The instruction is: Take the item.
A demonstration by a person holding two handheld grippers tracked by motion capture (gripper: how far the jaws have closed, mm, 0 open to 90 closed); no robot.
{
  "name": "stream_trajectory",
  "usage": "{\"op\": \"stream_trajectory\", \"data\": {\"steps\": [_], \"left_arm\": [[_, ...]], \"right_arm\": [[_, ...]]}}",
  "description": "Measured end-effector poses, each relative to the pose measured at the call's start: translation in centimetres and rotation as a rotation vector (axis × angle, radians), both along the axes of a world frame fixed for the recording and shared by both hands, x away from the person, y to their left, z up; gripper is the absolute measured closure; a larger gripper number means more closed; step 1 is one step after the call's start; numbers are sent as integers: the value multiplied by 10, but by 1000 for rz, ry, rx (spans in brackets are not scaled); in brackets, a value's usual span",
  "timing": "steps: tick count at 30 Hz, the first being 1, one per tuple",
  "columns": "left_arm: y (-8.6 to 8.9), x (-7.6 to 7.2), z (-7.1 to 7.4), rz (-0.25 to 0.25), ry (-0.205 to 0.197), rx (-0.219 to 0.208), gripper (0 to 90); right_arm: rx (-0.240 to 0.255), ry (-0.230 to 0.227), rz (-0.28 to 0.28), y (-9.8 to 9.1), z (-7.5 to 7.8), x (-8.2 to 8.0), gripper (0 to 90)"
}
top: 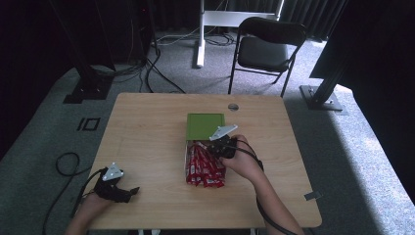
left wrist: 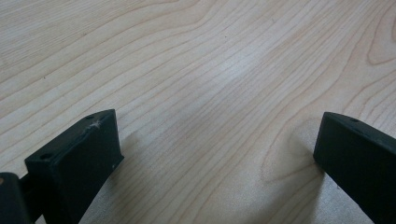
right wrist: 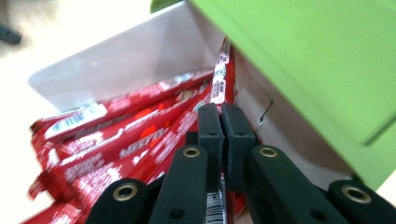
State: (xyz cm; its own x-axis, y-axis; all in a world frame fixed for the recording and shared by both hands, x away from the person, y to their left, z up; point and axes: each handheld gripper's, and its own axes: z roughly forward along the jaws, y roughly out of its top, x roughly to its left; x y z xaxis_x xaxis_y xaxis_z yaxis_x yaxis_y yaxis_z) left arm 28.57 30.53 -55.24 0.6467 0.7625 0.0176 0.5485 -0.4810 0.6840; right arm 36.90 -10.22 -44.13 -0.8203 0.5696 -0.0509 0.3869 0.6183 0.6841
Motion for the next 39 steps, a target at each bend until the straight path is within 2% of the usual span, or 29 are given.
{"op": "stream_trajectory", "data": {"steps": [2, 3, 5, 6, 7, 8, 12, 13, 17, 20, 21, 22, 24, 25, 29, 30, 32, 33, 34, 37, 38, 39], "left_arm": [[0, 0, 0, -1, 1, 0, 15], [0, 0, 0, -1, 1, 0, 15], [0, 0, 0, 0, 1, 0, 15], [0, 0, 0, -1, 1, -1, 14], [0, 0, 0, 0, 1, -1, 15], [0, 0, 0, 0, 1, -1, 15], [0, 0, 0, -1, 1, -1, 15], [0, 0, 0, 0, 1, -1, 14], [0, 0, 0, 0, 1, -1, 14], [0, 0, 0, 0, 1, -1, 15], [0, 0, 0, -1, 1, -1, 15], [0, 0, 0, 0, 2, -1, 15], [0, 0, 0, 0, 2, -2, 15], [0, 0, 0, 0, 2, -1, 15], [0, 0, 0, 0, 2, -1, 14], [0, 0, 0, 0, 2, -2, 15], [0, 0, 0, 0, 2, -2, 15], [0, 0, 0, 0, 2, -2, 14], [0, 0, 0, 0, 2, -1, 15], [0, 0, 0, 0, 1, -1, 15], [0, 0, 0, 0, 1, 0, 15], [0, 0, 0, 0, 1, -1, 15]], "right_arm": [[4, 10, 13, -1, 2, -3, 879], [29, 6, 11, -1, 3, -5, 880], [15, 20, 28, -1, 5, -9, 880], [30, 19, 27, -2, 5, -11, 881], [13, 23, 36, -2, 6, -12, 881], [35, 15, 31, -3, 7, -14, 881], [36, 27, 44, -6, 12, -21, 881], [55, 18, 37, -7, 13, -22, 882], [65, 20, 46, -12, 18, -29, 883], [103, 14, 43, -18, 22, -33, 883], [130, 4, 31, -20, 23, -35, 883], [132, -1, 31, -22, 25, -36, 883], [176, -12, 22, -25, 27, -39, 883], [172, -18, 26, -26, 28, -40, 883], [239, -75, -36, -32, 33, -41, 885], [233, -91, -45, -33, 34, -41, 884], [284, -124, -85, -36, 37, -40, 884], [277, -141, -100, -37, 38, -39, 884], [304, -166, -131, -39, 39, -39, 884], [331, -189, -198, -44, 38, -35, 884], [314, -191, -219, -46, 37, -33, 884], [340, -196, -245, -48, 36, -31, 884]]}}
